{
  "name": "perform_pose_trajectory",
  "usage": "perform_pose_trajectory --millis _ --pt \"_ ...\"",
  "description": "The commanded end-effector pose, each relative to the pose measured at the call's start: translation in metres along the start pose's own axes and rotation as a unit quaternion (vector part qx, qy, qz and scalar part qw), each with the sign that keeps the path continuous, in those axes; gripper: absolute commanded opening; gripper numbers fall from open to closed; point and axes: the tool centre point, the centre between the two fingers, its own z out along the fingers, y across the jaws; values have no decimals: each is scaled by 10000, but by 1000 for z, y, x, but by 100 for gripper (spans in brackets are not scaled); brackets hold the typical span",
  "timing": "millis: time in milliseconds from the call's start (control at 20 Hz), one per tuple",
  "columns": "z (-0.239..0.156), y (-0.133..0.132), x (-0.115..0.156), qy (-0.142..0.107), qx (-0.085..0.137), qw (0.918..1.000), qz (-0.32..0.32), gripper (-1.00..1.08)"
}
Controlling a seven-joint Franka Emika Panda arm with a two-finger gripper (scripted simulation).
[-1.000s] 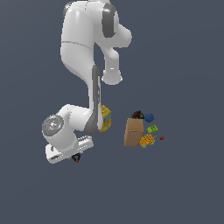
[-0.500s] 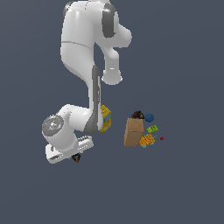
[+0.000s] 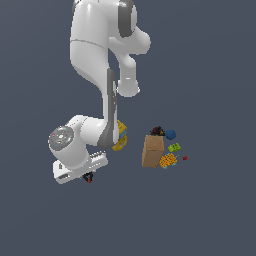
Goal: Pick up a designated object from a clutter of objects.
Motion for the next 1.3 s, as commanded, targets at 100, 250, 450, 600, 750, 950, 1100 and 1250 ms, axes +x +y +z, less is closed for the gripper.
perform_pose_trajectory --millis 100,250,450,600,750,950,1100,1250 --pt "-18 -11 -5 3 -5 10000 0 -100" --pt "-35 -21 -9 0 -7 10000 -1 -100" --pt "-62 -38 -17 -2 -10 10000 -1 -100" --pt "-85 -52 -23 -5 -12 10000 -2 -100" --pt "-107 -66 -30 -7 -15 10000 -2 -100" --pt "-138 -84 -38 -9 -17 10000 -3 -100" --pt "-162 -99 -45 -9 -17 10000 -3 -100" --pt "-186 -113 -51 -9 -17 10000 -3 -100"
